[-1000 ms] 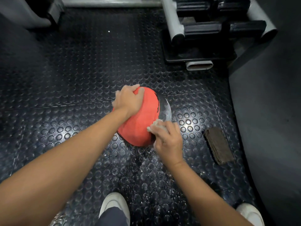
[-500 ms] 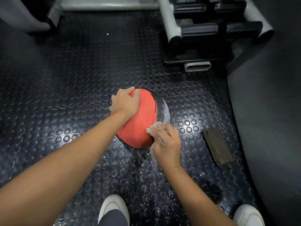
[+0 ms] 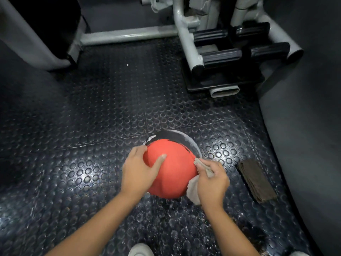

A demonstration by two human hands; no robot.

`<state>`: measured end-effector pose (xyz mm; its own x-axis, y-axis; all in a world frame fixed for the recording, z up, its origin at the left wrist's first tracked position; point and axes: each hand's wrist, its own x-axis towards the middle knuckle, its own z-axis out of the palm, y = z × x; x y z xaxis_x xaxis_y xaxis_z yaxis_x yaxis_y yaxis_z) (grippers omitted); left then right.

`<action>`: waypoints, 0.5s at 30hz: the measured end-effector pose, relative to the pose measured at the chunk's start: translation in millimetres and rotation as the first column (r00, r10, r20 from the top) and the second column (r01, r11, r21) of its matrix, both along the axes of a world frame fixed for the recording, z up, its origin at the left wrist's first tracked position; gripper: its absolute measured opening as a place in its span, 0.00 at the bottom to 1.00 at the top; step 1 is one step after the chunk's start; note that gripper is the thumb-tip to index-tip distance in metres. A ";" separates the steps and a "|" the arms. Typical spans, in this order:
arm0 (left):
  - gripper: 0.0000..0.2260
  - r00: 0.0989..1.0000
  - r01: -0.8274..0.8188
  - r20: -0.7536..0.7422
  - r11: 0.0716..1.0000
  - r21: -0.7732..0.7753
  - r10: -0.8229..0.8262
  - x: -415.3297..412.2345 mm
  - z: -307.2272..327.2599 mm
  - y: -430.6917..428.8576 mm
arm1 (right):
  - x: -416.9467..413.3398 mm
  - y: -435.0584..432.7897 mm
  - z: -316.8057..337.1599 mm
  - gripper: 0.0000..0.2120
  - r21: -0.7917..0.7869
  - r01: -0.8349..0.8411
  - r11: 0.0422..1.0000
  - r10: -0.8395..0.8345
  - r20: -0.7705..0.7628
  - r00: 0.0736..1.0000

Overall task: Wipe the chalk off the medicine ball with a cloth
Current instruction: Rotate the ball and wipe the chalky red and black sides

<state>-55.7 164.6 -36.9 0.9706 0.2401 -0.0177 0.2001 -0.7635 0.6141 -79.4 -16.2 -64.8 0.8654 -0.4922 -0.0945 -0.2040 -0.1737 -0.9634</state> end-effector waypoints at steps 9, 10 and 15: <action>0.19 0.581 0.636 0.357 0.682 0.361 -0.731 -31.7 -25.2 15.8 | -18.4 -16.7 -17.2 0.09 0.003 0.065 0.998 -0.064 -0.098 0.993; 0.20 0.521 0.691 0.314 0.608 0.390 -0.794 -30.2 -25.8 16.9 | -18.8 -19.7 -19.3 0.08 0.041 0.055 0.998 -0.050 -0.114 0.992; 0.26 0.397 0.756 0.189 0.437 0.487 -0.898 -39.7 -35.4 14.0 | -13.4 -34.5 -14.4 0.04 0.189 -0.044 0.981 0.069 -0.128 0.989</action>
<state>-95.4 178.6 -72.3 0.5762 -0.7657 0.2857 -0.8172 -0.5442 0.1899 -92.8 -50.7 -79.2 0.8649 -0.4056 -0.2956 -0.3276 -0.0101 -0.9448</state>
